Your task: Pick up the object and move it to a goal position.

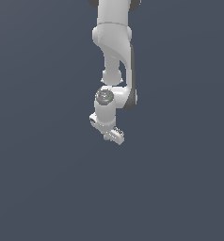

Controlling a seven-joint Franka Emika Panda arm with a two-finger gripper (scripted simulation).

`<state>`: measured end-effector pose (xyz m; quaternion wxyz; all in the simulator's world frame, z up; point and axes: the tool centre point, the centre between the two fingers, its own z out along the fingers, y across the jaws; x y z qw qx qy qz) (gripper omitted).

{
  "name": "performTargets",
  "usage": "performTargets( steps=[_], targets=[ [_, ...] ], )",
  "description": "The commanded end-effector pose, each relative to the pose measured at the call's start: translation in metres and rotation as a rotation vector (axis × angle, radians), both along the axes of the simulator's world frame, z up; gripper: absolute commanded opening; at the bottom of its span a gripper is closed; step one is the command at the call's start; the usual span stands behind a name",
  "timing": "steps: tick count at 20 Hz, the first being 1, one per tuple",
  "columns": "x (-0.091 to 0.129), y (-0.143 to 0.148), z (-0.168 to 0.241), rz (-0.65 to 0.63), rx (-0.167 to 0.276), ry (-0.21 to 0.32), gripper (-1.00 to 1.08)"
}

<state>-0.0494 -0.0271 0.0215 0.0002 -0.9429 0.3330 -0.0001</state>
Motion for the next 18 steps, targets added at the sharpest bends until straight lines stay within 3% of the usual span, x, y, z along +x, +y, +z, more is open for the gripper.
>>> performTargets(
  steps=[1, 10, 18],
  targets=[
    [0.0, 0.0, -0.001, -0.001, 0.0, 0.0, -1.0],
    [0.001, -0.004, 0.003, 0.0, 0.0, -0.001, -1.0],
    [0.005, -0.045, 0.037, -0.001, 0.0, 0.0, -1.0]
  ],
)
